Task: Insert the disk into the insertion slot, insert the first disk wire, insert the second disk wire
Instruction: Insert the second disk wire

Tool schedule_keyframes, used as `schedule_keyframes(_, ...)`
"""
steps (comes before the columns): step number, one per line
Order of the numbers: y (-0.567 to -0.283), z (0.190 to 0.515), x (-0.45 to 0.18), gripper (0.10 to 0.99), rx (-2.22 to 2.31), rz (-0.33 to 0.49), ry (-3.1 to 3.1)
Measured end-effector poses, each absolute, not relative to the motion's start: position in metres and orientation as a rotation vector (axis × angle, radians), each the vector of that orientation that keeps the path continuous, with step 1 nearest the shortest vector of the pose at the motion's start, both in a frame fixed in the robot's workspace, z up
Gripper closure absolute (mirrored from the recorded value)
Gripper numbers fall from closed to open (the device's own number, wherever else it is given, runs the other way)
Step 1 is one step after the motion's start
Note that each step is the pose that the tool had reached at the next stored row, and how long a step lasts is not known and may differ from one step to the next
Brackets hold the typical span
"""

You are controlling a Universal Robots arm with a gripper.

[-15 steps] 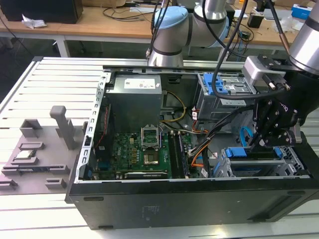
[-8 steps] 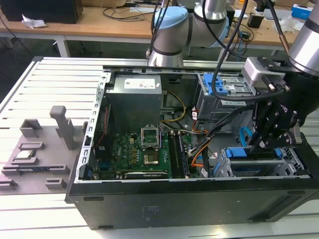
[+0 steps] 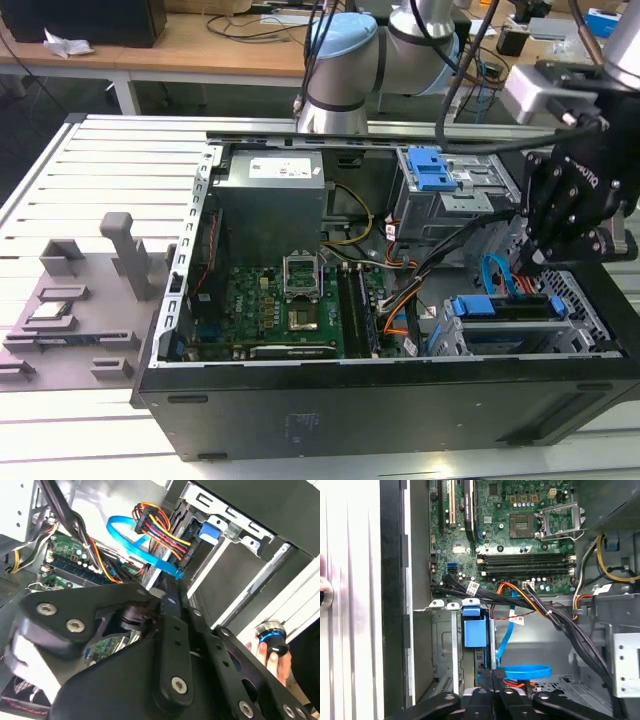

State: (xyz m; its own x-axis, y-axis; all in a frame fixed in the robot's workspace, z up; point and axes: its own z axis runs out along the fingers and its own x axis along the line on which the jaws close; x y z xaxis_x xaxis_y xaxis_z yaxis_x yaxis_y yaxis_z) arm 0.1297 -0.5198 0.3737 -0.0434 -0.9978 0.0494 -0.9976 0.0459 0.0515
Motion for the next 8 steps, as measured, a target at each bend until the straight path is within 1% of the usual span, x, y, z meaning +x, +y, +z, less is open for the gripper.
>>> schedule_keyframes(2,-0.5191,0.3791,0.1298,0.98,2.122,-0.005,-2.219)
schedule_keyframes(8,-0.5191,0.3798,0.1298,0.98,2.122,-0.005,-2.219)
